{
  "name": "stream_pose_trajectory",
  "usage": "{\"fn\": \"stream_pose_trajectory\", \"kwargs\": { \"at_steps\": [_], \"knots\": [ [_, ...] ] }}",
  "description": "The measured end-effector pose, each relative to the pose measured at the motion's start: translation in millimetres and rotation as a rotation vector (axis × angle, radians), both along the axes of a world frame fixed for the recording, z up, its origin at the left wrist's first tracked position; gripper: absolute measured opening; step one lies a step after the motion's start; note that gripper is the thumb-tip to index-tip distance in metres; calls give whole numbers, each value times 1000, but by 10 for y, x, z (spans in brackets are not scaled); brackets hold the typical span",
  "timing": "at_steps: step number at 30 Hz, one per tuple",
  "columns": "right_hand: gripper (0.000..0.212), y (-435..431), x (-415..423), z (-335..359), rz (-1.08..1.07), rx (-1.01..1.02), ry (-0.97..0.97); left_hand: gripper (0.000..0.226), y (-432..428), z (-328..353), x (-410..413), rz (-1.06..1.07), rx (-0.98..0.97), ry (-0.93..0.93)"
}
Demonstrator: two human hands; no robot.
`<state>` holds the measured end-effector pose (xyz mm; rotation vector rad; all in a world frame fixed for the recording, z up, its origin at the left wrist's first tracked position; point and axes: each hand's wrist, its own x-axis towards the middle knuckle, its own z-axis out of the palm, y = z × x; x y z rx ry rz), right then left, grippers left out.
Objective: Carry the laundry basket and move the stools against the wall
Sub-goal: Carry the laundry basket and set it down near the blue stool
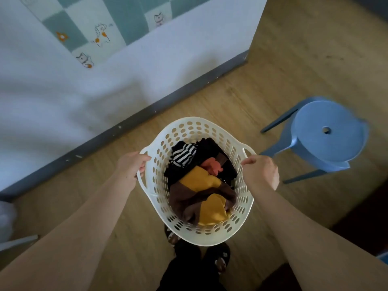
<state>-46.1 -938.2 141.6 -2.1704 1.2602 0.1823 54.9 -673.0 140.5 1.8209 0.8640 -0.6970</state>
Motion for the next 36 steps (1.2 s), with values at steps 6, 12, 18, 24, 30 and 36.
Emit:
{"fn": "stream_pose_trajectory", "kwargs": {
  "at_steps": [6, 12, 18, 24, 30, 36],
  "knots": [
    [32, -164, 69, -614, 2, 72, 87, 50, -269, -550, 69, -9, 39, 37],
    [31, -192, 240, -1219, 21, 159, 175, 59, -320, -1189, 271, -38, 43, 76],
    [31, -112, 328, -1631, 38, 234, 271, 65, -223, -1671, 338, -120, 22, 173],
    [38, -120, 415, -1662, 59, 240, 427, 80, -255, -1753, 391, -250, 87, 214],
    [50, -154, 483, -1173, 131, 210, 340, 71, -882, -1199, 528, -550, 163, -37],
    [46, -467, 600, -592, 147, 193, 198, 59, -1817, -538, 642, -733, -1, -194]
  ]
}}
